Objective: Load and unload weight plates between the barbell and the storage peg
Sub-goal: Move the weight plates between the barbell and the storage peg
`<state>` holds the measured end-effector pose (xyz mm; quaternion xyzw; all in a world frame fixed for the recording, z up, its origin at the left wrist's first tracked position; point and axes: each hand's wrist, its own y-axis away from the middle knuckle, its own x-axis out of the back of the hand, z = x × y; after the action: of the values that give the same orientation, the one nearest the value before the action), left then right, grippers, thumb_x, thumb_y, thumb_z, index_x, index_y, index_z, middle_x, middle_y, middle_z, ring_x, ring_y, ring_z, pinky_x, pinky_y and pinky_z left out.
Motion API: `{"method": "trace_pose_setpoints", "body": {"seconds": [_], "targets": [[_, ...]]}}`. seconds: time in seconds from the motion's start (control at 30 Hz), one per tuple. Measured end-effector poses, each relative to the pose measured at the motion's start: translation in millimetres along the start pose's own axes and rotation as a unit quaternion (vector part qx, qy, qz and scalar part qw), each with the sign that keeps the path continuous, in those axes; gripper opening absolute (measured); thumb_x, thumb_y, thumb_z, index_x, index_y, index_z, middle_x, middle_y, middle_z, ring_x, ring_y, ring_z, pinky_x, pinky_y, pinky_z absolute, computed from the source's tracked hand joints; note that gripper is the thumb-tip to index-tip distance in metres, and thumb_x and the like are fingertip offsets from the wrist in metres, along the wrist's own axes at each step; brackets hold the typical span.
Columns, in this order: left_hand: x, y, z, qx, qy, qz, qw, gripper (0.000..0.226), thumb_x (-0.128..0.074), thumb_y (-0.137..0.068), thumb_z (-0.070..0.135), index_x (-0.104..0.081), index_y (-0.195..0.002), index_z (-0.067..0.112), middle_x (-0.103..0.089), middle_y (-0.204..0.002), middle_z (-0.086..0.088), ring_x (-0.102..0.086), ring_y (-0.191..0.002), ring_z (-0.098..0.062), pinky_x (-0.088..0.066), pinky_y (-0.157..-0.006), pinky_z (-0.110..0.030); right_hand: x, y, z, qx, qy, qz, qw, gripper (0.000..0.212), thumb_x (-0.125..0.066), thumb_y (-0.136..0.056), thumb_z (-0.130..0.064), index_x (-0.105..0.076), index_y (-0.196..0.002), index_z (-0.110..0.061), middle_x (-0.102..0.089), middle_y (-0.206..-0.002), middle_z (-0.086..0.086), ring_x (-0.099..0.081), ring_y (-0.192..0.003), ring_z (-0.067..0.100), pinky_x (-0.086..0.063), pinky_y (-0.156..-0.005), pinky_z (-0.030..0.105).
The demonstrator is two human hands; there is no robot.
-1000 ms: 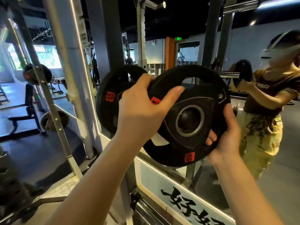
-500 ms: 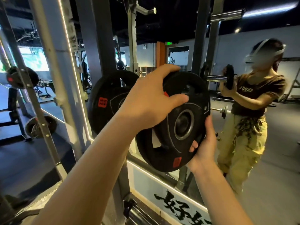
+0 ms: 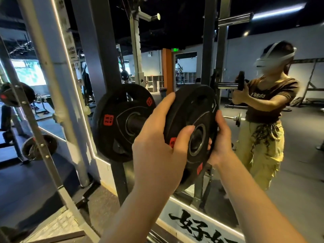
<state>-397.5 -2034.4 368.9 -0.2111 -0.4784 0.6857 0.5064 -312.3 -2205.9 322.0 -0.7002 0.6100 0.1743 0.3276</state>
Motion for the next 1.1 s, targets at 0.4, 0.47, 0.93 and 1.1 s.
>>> {"method": "trace_pose_setpoints", "body": {"seconds": [0.4, 0.47, 0.93, 1.1], "targets": [[2.8, -88.2, 27.8, 0.03, -0.171, -0.289, 0.941, 0.053, -0.065, -0.09, 0.033, -0.044, -0.138, 0.024, -0.053, -0.132, 0.003, -0.05, -0.119, -0.015, -0.04, -0.097, -0.025, -0.4, 7.7, 79.2, -0.09, -0.189, 0.127, 0.97, 0.066, -0.083, -0.048, -0.07, -0.066, -0.091, -0.023, -0.041, -0.085, 0.006, -0.041, -0.085, 0.02, -0.016, -0.114, 0.036], [1.6, -86.2, 24.4, 0.029, -0.174, -0.284, 0.942, 0.054, -0.064, -0.09, 0.034, -0.044, -0.139, 0.023, -0.053, -0.133, 0.002, -0.05, -0.121, -0.016, -0.039, -0.098, -0.026, -6.3, 14.4, 72.9, -0.102, -0.189, 0.117, 0.969, 0.072, -0.083, -0.047, -0.07, -0.07, -0.098, -0.021, -0.051, -0.097, -0.001, -0.046, -0.101, 0.017, -0.016, -0.116, 0.039], [6.4, -75.0, 13.5, 0.014, -0.152, -0.223, 0.963, 0.05, -0.063, -0.092, 0.033, -0.043, -0.137, 0.026, -0.058, -0.126, 0.006, -0.055, -0.111, -0.008, -0.037, -0.085, -0.015, -25.0, 7.7, 67.6, -0.055, -0.132, 0.125, 0.982, 0.056, -0.064, -0.067, -0.071, -0.077, -0.081, -0.018, -0.069, -0.086, 0.01, -0.065, -0.08, 0.024, -0.045, -0.084, 0.033], [3.1, -93.1, 11.8, 0.012, -0.198, -0.259, 0.945, 0.05, -0.064, -0.09, 0.037, -0.047, -0.136, 0.025, -0.055, -0.131, 0.002, -0.052, -0.12, -0.015, -0.04, -0.095, -0.024, -36.6, 22.8, 74.7, -0.076, -0.152, 0.135, 0.976, 0.06, -0.058, -0.079, -0.068, -0.074, -0.104, -0.016, -0.072, -0.105, 0.012, -0.065, -0.098, 0.031, -0.048, -0.089, 0.04]]}}
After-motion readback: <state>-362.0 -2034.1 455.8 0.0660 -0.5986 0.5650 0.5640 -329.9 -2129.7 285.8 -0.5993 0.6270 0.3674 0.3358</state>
